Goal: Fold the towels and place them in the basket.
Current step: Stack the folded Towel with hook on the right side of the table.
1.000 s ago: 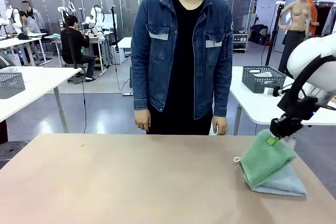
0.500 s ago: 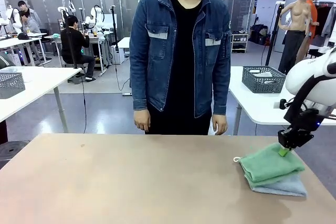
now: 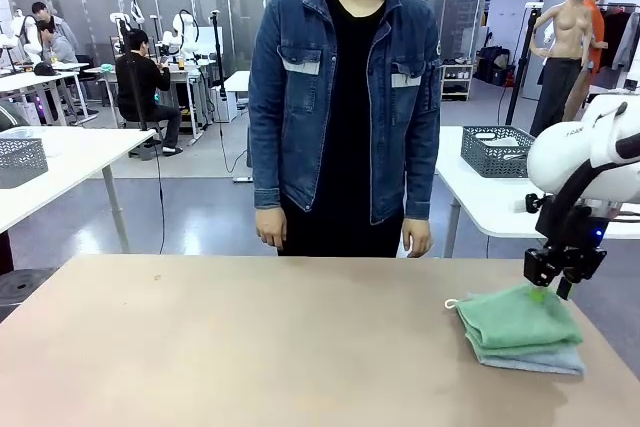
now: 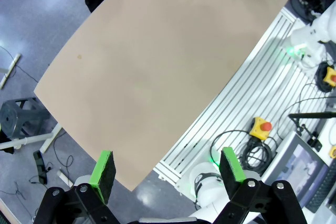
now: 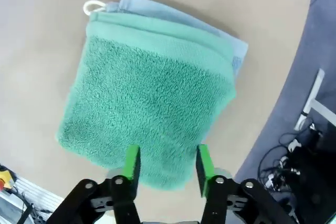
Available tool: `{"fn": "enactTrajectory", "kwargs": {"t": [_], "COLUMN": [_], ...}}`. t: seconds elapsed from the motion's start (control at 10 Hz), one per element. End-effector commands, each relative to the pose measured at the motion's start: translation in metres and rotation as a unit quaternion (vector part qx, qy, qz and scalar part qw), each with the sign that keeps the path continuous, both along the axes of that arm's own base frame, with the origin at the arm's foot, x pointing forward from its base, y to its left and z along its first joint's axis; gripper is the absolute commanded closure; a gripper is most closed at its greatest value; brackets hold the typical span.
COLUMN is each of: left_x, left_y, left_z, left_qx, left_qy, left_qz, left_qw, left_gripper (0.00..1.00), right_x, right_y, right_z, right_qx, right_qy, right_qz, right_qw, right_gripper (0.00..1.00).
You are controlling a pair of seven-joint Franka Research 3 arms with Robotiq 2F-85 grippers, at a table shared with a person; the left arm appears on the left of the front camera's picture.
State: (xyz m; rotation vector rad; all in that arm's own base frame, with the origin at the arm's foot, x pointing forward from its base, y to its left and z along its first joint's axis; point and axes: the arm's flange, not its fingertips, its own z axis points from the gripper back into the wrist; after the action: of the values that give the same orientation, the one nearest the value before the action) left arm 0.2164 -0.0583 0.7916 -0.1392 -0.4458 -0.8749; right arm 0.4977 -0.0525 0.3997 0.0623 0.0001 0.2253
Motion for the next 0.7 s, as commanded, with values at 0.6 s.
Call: {"fn": "enactTrajectory", "kwargs": {"t": [0.6], "left_x": [-0.001], "left_y": [0.0], "left_z": [0.0], "left_qx": [0.0], "left_qy": [0.0], "left_qz": [0.0], "left_qw": [1.0], "left_gripper": [0.0], "right_x": [-0.008], "right_y": [0.01], "right_z": [0.024], "right_qx": [-0.022], "right_qy": [-0.015], "right_qz": [-0.008], "right_qw": [1.0], "right_gripper": [0.0]}}
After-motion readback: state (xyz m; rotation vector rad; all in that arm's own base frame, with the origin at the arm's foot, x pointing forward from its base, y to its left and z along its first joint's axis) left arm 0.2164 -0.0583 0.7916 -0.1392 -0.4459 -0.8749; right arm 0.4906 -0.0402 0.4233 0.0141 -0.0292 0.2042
